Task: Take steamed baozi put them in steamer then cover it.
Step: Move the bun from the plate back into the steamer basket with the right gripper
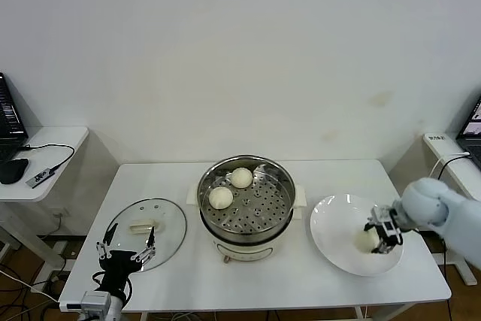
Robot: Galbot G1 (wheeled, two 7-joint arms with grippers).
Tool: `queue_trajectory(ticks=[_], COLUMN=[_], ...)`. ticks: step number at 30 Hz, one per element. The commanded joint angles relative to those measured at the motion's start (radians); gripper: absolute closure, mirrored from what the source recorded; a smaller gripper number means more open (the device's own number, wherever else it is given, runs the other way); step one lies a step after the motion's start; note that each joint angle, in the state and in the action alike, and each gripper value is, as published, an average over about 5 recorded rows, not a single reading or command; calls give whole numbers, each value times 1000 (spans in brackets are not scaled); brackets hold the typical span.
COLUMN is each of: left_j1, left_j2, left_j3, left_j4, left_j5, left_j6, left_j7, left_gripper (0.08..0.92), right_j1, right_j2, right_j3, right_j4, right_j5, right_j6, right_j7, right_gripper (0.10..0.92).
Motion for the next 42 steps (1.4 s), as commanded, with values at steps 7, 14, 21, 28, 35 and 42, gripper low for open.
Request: queue_trajectory(ticks=[7, 14, 21, 28, 35, 42], left_j1=[-5, -11, -8, -1, 8, 15], left_j2=[14, 16, 7, -2, -18, -29], left_j3=[2, 0, -6, -16, -23, -23], left_j4=[-5, -2, 3, -2, -19, -28], left_j5=[-1, -2, -4, -2, 0, 3], left_j6=[2, 4, 3, 3, 2, 1], left_j7=[0, 0, 0, -1, -2, -4], left_gripper=[177, 177, 177, 177, 177, 177], right_j1=[486, 766, 813, 724, 642, 588], right_j2=[30, 220, 422, 535, 615, 674], right_j3=[-185, -392, -467, -516, -591, -621], right_j4=[-26, -44, -33, 9, 53, 42], right_j5=[173, 261, 318, 333, 235, 70], right_j6=[-11, -33, -36, 53, 155, 312], right_j7=[-29, 11, 74, 132, 156, 157], right_gripper=[399, 398, 393, 389, 389, 394])
